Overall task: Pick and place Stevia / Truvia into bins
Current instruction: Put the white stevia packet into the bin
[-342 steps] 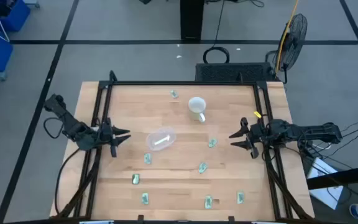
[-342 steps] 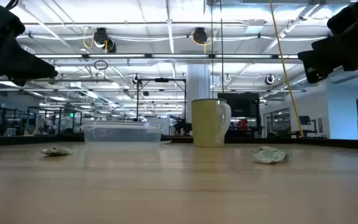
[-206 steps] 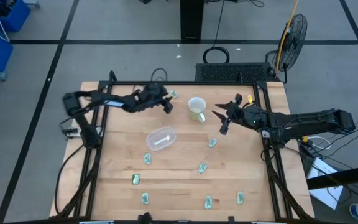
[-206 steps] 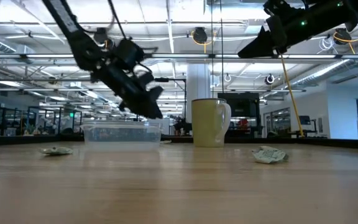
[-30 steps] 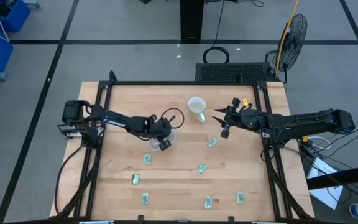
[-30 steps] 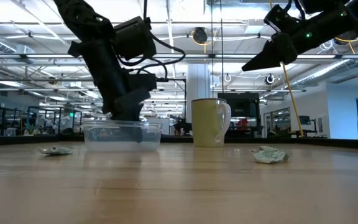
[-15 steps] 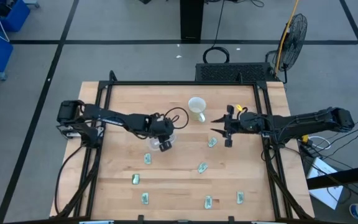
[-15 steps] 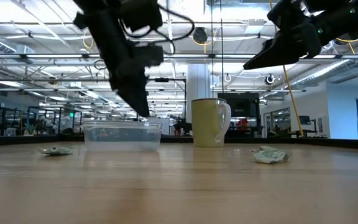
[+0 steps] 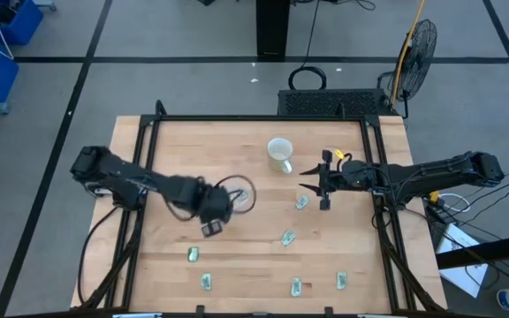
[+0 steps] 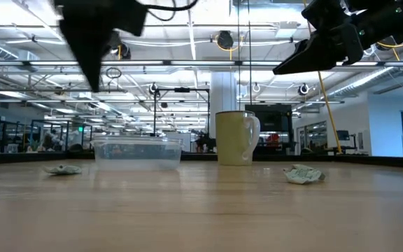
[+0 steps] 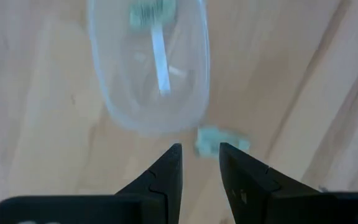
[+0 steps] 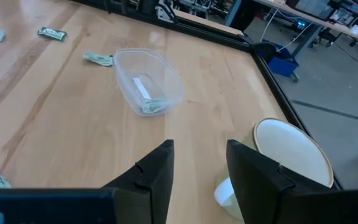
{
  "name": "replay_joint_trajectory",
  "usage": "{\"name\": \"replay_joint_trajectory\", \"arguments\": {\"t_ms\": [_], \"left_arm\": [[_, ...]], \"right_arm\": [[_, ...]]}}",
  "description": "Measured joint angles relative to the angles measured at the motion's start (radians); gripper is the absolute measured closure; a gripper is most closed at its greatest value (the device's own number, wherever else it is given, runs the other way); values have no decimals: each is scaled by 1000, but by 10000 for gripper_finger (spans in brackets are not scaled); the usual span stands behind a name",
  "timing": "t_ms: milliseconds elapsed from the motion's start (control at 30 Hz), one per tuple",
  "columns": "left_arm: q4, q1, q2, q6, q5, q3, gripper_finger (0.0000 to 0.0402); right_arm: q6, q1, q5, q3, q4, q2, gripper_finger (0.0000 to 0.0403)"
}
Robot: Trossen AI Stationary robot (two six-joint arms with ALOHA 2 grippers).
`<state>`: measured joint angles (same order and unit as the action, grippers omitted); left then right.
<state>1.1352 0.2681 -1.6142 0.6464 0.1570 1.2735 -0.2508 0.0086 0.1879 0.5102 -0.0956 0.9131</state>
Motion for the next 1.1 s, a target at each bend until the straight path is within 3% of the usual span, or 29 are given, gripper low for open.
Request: {"name": "replay_joint_trajectory", "arguments": {"t_ms": [200, 500, 1100], "left_arm": [[-75, 99, -2, 188, -2, -180, 289], [-342, 74, -5, 190, 1, -394, 289], [-401, 5, -5, 89, -17, -417, 289]], "right_arm": [[2, 0, -2, 0, 0, 0, 261], [2, 0, -2, 0, -5, 0, 261], [0, 0, -2, 0, -5, 0, 261]]}}
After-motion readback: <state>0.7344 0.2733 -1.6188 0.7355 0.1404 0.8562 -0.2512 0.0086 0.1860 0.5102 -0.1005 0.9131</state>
